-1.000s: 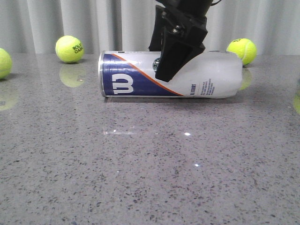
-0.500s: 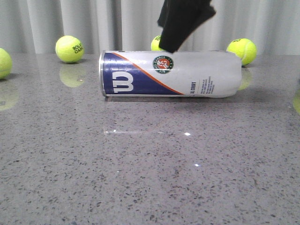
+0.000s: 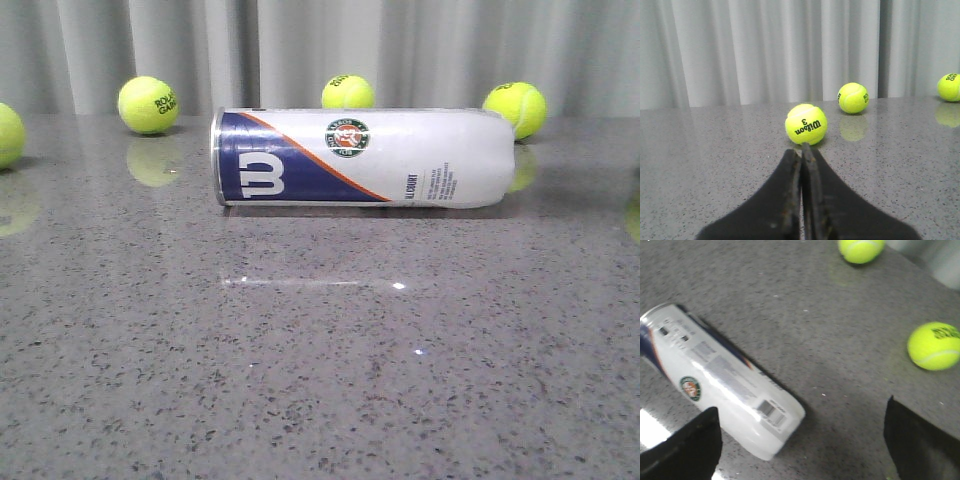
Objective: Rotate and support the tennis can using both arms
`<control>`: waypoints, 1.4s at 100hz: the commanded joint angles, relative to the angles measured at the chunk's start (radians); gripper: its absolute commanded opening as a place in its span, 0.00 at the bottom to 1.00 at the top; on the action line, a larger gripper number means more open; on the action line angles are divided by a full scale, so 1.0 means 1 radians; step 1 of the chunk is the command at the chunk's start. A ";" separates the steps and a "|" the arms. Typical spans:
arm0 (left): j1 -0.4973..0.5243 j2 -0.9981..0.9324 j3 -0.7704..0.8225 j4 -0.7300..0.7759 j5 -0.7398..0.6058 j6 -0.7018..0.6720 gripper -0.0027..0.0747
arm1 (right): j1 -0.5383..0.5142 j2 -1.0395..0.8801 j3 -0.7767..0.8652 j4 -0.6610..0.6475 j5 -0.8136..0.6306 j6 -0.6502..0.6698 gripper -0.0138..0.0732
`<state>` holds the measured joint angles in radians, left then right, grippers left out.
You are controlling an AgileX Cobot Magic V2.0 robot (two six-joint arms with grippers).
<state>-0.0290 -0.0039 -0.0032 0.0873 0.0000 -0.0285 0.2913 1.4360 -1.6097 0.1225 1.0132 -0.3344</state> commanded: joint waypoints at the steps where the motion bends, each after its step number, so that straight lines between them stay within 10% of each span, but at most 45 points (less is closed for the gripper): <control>1: 0.003 -0.038 0.048 0.002 -0.075 -0.011 0.01 | -0.065 -0.070 -0.024 -0.004 -0.057 0.053 0.90; 30: 0.003 -0.038 0.048 0.002 -0.075 -0.011 0.01 | -0.232 -0.278 0.197 0.003 -0.235 0.088 0.90; 121: 0.003 -0.038 0.048 0.002 -0.075 -0.011 0.01 | -0.237 -1.172 1.164 0.004 -0.840 0.173 0.90; 140: 0.003 -0.038 0.048 0.002 -0.075 -0.011 0.01 | -0.237 -1.172 1.169 0.004 -0.873 0.173 0.62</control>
<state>-0.0290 -0.0039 -0.0032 0.0873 0.0000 -0.0285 0.0619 0.2555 -0.4184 0.1191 0.2378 -0.1635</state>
